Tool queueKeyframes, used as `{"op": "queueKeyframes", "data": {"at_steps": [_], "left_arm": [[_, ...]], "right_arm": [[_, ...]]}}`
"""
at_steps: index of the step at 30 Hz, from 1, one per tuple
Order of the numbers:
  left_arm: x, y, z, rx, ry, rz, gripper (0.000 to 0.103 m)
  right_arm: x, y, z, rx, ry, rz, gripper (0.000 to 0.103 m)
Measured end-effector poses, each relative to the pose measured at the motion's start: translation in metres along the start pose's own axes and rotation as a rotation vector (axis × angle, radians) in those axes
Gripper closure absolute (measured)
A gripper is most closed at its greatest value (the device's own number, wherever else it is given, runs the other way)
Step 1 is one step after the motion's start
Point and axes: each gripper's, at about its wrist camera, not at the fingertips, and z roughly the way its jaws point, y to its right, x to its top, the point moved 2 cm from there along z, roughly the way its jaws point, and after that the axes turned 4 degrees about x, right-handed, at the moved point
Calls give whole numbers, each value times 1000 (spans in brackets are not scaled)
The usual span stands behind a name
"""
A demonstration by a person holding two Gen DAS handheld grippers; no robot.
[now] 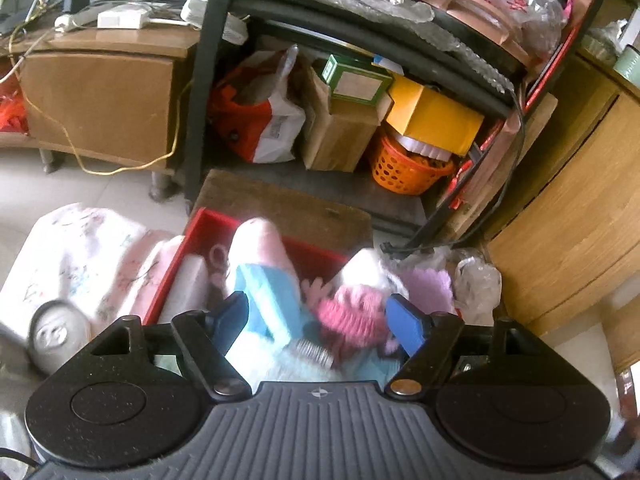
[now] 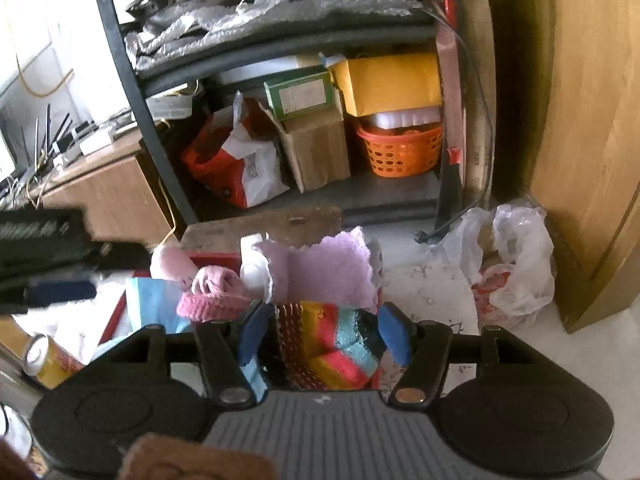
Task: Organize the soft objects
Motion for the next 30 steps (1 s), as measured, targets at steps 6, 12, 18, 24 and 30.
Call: {"op": "queueKeyframes", "data": {"at_steps": [6, 12, 18, 24, 30], "left_arm": [[-25, -11, -32, 0, 36, -15, 26], [-53, -27, -57, 18, 65, -48, 25], [-87, -40, -66, 52, 35, -13, 23], [-111, -46, -83, 43, 23, -22, 22], [-130, -47, -97, 66, 37, 0, 22]], "right_arm": [[-1, -13, -24, -7, 17, -28, 70], [-15, -27, -57, -24, 37, -90, 70], [-45, -29, -85, -7, 29, -82, 69], [-71, -38, -111, 18, 37, -100, 69], [-93, -42, -134, 30, 43, -109, 66]]}}
